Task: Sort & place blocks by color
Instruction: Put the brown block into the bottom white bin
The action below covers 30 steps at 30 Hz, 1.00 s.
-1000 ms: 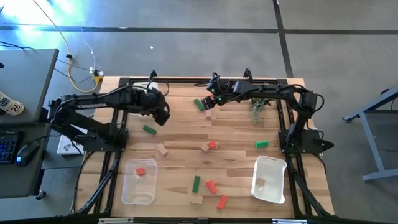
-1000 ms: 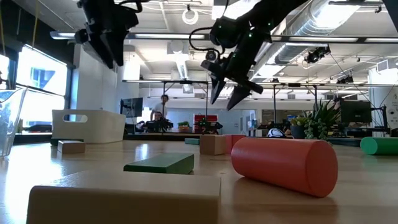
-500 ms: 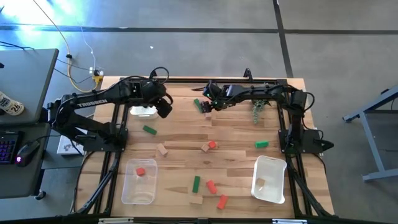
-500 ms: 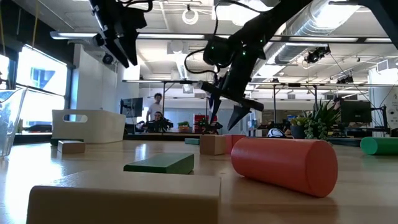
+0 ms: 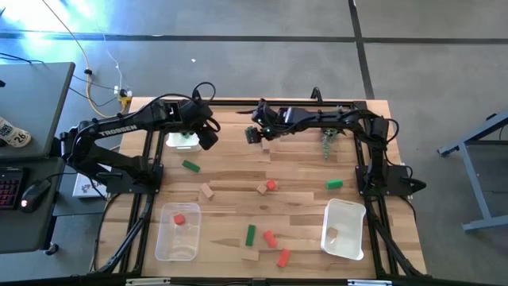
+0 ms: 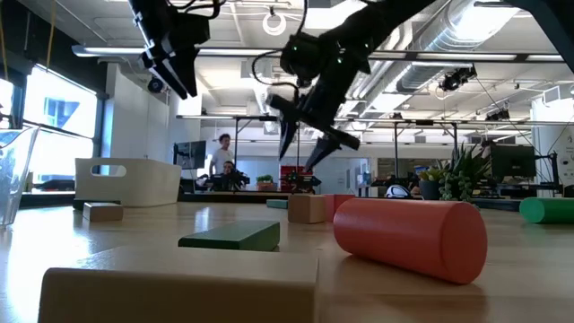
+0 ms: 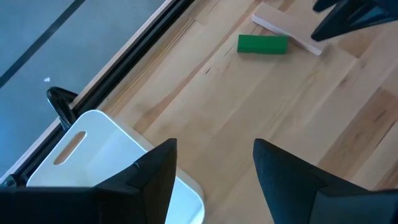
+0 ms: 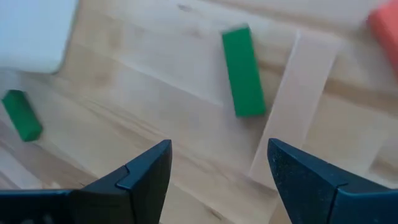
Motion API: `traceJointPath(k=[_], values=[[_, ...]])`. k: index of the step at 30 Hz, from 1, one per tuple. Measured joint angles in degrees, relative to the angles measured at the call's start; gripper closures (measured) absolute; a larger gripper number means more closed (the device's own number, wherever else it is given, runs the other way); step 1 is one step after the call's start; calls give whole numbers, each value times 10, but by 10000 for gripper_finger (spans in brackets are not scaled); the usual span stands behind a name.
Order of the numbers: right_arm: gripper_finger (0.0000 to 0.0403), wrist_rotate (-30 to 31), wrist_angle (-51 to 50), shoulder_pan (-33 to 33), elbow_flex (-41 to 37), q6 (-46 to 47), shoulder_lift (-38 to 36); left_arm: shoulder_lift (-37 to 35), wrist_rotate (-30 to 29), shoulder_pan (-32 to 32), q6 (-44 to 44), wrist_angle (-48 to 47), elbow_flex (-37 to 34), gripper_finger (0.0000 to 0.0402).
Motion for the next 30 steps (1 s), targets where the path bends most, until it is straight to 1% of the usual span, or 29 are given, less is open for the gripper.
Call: traceJointPath(k=[4, 7, 18, 23, 30], values=[[151, 37, -48, 4, 52, -20, -1, 0, 0, 0, 2, 0, 0, 204], [151, 60, -83, 3, 67, -19, -1, 0, 0, 0, 7, 0, 0, 204], [151, 67, -85, 13, 15, 45, 5, 0, 0, 0, 6, -1, 0, 204], [151, 72, -64, 15, 15, 43, 39, 0, 0, 0, 7, 0, 0, 204], [151, 82, -66, 15, 15, 47, 79, 0, 0, 0, 7, -1, 0, 204]])
